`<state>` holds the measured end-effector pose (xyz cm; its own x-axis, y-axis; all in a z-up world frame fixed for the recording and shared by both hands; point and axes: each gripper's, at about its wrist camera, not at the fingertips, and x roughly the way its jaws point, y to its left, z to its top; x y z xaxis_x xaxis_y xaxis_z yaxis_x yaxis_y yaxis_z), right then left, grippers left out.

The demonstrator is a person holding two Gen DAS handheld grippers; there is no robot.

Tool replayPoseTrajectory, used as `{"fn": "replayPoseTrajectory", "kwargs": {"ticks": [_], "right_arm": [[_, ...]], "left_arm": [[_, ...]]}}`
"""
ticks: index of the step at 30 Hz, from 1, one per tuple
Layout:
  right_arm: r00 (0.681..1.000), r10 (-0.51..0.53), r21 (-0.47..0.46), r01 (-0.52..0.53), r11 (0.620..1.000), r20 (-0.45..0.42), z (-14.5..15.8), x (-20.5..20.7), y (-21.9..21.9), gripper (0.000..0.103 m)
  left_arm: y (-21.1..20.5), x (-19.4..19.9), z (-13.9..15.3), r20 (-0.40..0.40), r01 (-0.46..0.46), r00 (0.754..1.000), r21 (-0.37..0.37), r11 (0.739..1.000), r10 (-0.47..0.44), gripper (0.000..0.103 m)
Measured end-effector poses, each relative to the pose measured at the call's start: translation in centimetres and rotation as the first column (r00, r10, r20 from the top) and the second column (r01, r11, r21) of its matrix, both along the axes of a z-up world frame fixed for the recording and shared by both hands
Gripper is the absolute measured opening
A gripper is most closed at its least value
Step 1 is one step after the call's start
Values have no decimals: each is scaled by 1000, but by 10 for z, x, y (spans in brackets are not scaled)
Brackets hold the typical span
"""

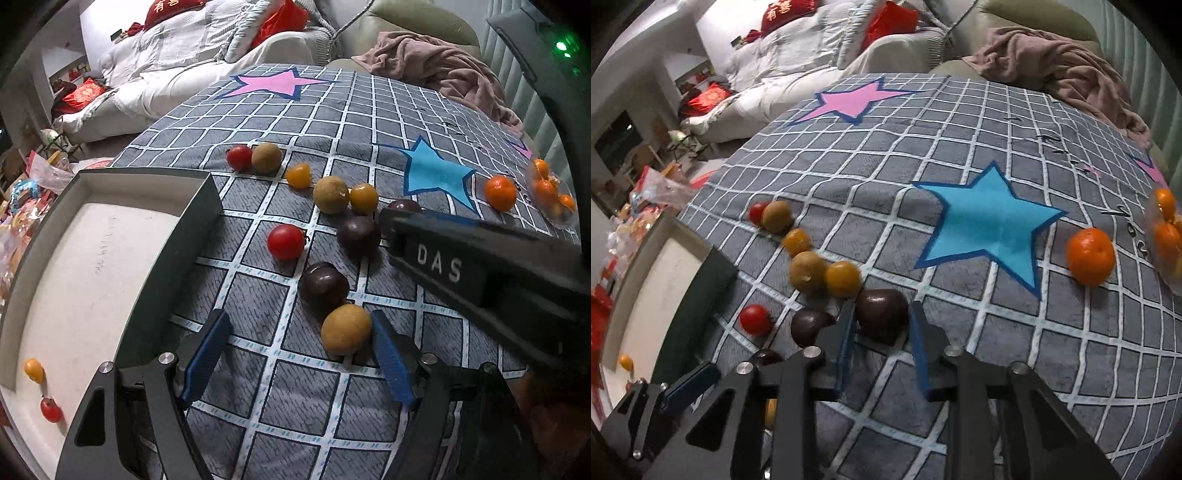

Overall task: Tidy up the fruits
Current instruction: 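Grasp the brown kiwi with the left gripper while the right grasps a dark plum, then carry kiwi and plum into the white tray and open both grippers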

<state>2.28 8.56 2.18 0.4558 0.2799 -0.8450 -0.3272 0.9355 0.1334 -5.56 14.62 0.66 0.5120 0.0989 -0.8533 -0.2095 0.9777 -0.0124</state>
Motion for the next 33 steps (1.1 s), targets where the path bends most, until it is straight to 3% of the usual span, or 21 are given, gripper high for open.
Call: {"fn": "replayPoseTrajectory", "kwargs": {"ticks": [2,6,23,33], "right_arm": [[1000,1,15,-1,1000,-3,0,-5,-3,30],[1000,-23,69,24,997,-21,4,-17,-18,30],[993,-67,156,81,984,-94,0,-100,-61,31],[995,-56,156,69,985,-82,17,-116,-52,31]], "left_arm": [[2,-2,2,10,-2,1000,3,1000,2,51],[9,-5,5,16,24,1000,-38,999,-23,27],[20,-52,10,17,126,992,-123,984,-125,26],[30,-75,37,67,153,987,-135,979,-145,26]]}}
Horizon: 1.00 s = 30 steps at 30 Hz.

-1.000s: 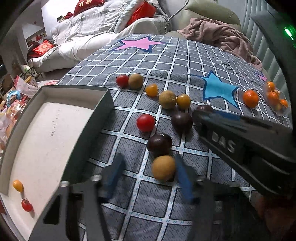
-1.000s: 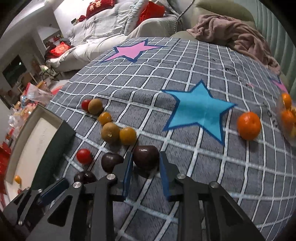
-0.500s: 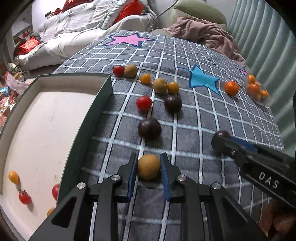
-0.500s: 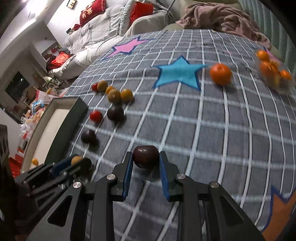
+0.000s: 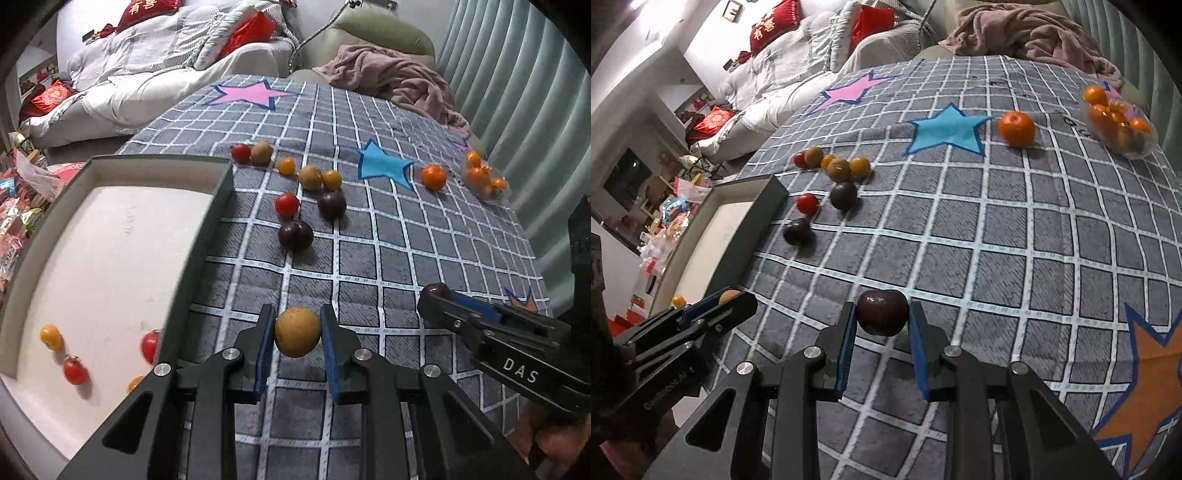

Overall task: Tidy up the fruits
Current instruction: 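Carry kiwi and plum into the white tray and open both grippers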

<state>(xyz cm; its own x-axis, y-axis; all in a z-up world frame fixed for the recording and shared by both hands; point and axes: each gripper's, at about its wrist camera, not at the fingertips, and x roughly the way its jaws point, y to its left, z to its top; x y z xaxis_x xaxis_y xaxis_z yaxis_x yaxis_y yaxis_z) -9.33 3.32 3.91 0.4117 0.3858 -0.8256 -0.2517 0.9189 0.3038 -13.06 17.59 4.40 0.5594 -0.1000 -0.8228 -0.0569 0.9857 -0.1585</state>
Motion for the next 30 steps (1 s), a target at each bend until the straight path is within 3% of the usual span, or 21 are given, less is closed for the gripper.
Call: {"fn": "replayPoseTrajectory", "kwargs": {"ticks": [14,23,30], "right_arm": [[990,138,-9,-138,990,38,31,-7,82,31],[966,254,-38,-253,967,41,38,-4,156,31],[945,325,-80,-322,943,22,26,0,206,31]], "left_arm": [[83,-20,18,43,-116,993,54,992,114,26],[147,-13,5,21,-211,978,112,971,209,26],[175,-3,-10,-4,-247,968,131,960,250,26]]}}
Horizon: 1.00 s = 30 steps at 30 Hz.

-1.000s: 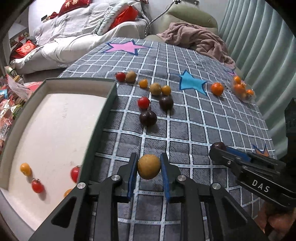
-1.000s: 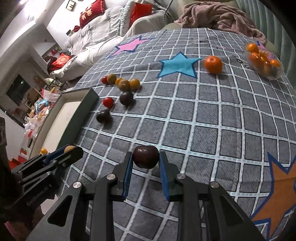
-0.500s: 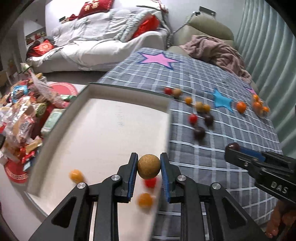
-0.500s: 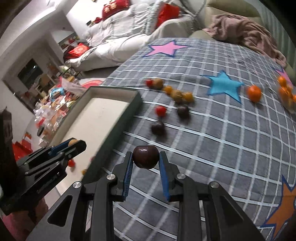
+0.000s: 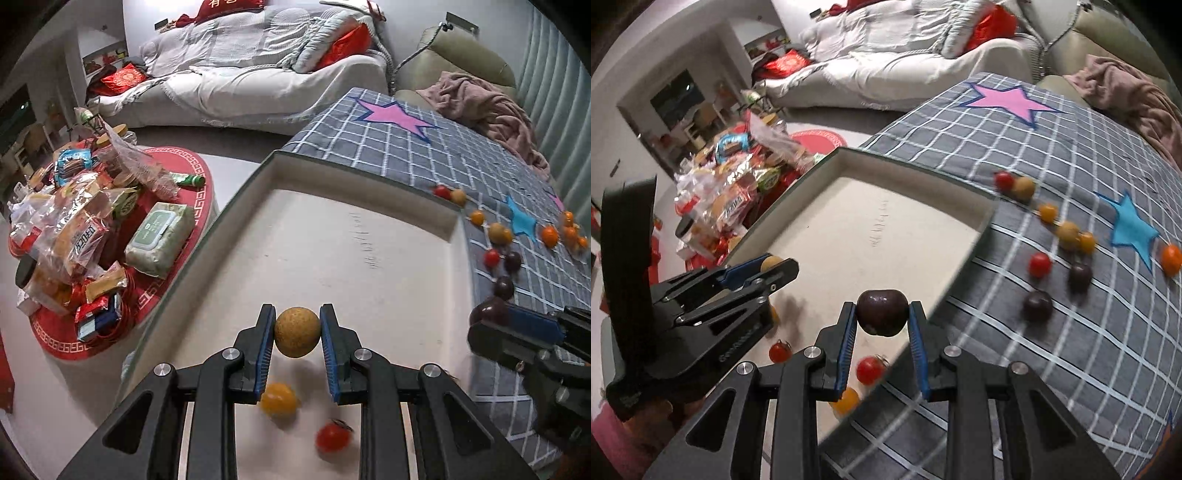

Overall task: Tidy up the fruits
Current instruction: 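Carry kiwi and plum into the white tray and open both grippers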

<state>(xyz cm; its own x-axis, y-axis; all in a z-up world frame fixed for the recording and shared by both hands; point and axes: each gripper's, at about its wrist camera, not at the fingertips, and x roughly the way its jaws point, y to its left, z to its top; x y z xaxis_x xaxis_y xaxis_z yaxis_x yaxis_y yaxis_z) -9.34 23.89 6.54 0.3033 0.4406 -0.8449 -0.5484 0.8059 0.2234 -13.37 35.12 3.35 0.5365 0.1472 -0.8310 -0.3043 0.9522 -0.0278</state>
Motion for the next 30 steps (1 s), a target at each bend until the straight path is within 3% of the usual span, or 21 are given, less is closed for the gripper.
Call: {"fn": "replayPoseTrajectory", "kwargs": {"ticks": [12,15,17,18,19,21,22,23,24,30], "right_arm": [[998,70,-131,-70,989,-1,-34,3,36,31],[994,103,-181,-94,979,46,-35,-3,42,31],[991,120,-195,-108,975,54,-36,-6,45,35],[991,125,-194,-113,975,53,-36,-6,46,41],[990,127,-191,-115,975,53,-35,-7,46,54],[990,129,-179,-117,977,56,-33,-8,46,61],[990,128,-185,-115,976,61,-33,-9,46,61],[990,127,-191,-112,975,68,-32,-10,46,61],[989,130,-201,-112,973,75,-31,-11,46,62],[989,118,-181,-101,978,87,-19,-14,39,76]], "left_arm": [[11,10,-19,-46,-13,999,18,1000,14,26],[10,10,-20,-56,-11,998,25,1000,12,26],[9,11,-21,-61,-10,998,30,999,12,26],[9,11,-20,-63,-10,998,34,999,12,26],[8,11,-20,-65,-9,998,38,999,11,26],[7,11,-20,-69,-6,998,44,999,9,28],[7,11,-20,-72,-9,997,49,999,13,42],[7,10,-19,-73,-16,997,54,998,20,67],[9,8,-17,-59,-35,997,69,997,39,73],[14,3,-10,-37,-50,998,56,997,53,75]]}}
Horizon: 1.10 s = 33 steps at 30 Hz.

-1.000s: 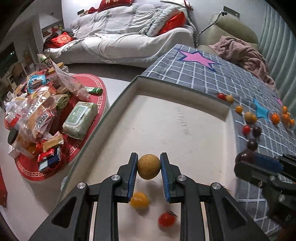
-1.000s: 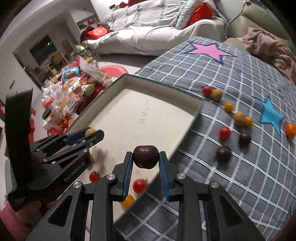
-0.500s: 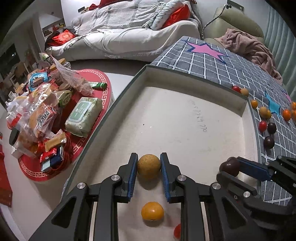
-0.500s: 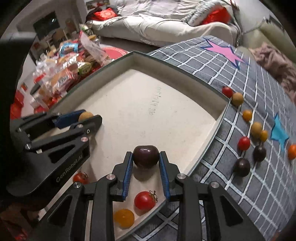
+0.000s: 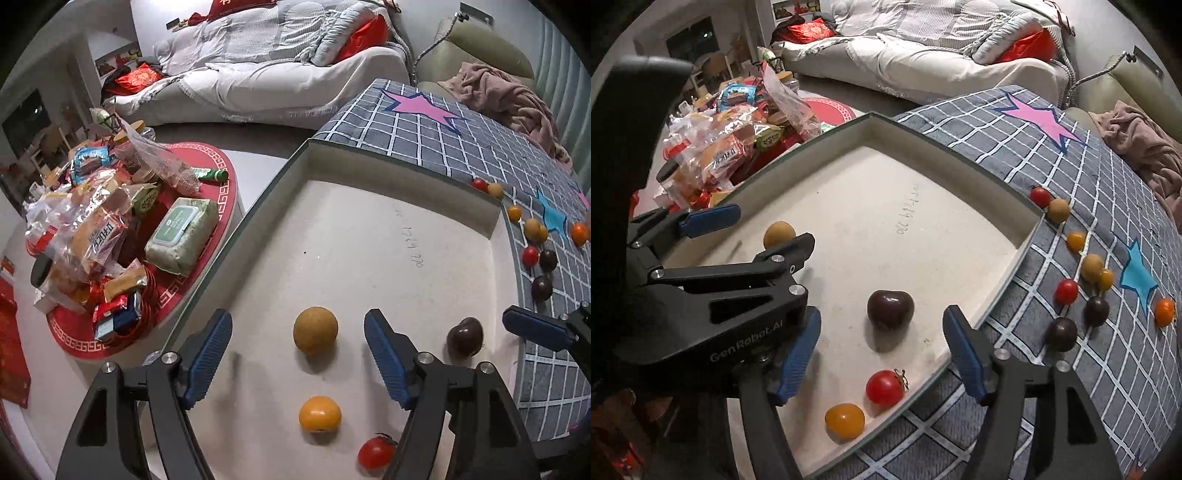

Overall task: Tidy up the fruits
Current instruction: 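Carry kiwi and plum into the white tray and open both grippers, then move both tools back over the remaining fruits on the cloth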

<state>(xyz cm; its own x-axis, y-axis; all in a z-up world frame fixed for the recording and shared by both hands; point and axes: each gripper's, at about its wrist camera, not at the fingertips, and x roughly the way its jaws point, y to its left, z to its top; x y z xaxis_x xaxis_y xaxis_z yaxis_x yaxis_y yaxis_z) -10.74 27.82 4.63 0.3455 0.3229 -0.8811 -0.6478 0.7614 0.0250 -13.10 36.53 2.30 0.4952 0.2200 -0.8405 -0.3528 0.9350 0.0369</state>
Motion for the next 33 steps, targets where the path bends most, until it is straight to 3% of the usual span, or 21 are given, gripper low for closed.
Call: {"fn": "replayPoseTrajectory", "kwargs": {"ticks": [7,12,17,25,33], "right_arm": [[999,-23,-5,23,1000,37,19,-7,-19,85],[995,-97,47,98,994,-22,23,-2,-54,85],[982,-185,41,187,982,-49,14,2,-97,85],[912,-377,45,388,920,-163,-14,13,-177,85],[871,-455,56,471,880,-184,-21,20,-219,85]], "left_arm": [[-3,-7,10,11,1,1000,-21,1000,0,75],[-11,-13,15,15,17,1000,-51,999,-17,75],[-29,-18,20,14,57,998,-82,995,-56,75],[-87,-14,26,-1,179,984,-70,981,-179,75],[-143,-3,30,-16,282,959,-53,958,-284,75]]}}
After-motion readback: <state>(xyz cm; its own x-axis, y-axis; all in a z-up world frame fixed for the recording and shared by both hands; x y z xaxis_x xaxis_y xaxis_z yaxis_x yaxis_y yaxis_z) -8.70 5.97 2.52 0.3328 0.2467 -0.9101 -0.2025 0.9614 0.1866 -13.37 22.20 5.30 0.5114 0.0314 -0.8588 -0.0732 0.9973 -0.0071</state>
